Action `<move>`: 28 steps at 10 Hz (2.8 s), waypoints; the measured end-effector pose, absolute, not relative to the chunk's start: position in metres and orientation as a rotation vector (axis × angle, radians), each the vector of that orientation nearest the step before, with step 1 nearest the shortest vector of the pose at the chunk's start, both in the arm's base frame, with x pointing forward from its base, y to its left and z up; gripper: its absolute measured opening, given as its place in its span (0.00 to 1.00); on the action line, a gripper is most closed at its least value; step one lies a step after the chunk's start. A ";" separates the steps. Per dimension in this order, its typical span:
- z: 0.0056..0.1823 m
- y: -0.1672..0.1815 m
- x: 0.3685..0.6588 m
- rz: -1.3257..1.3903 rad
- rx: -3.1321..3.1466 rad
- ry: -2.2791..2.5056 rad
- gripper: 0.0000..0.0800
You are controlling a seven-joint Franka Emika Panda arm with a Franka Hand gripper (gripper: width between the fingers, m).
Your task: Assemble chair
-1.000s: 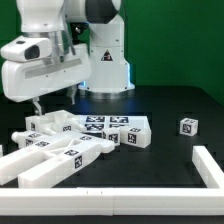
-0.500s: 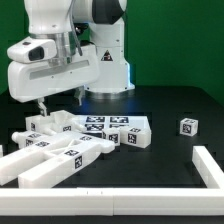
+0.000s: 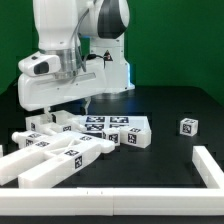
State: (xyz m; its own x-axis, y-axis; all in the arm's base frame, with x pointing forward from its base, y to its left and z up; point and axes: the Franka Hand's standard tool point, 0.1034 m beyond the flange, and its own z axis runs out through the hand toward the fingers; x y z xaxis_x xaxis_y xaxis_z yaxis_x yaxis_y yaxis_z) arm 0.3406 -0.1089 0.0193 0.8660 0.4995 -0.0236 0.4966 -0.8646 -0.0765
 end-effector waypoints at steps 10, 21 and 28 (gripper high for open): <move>0.061 -0.104 0.348 0.031 -2.979 -0.882 0.03; 0.102 -0.028 0.407 -0.124 -2.813 -1.555 0.03; 0.108 0.010 0.461 -0.011 -2.893 -1.316 0.03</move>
Offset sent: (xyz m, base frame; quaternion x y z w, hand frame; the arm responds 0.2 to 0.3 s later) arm 0.0000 0.0000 0.0000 0.0000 0.0000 0.0000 1.0000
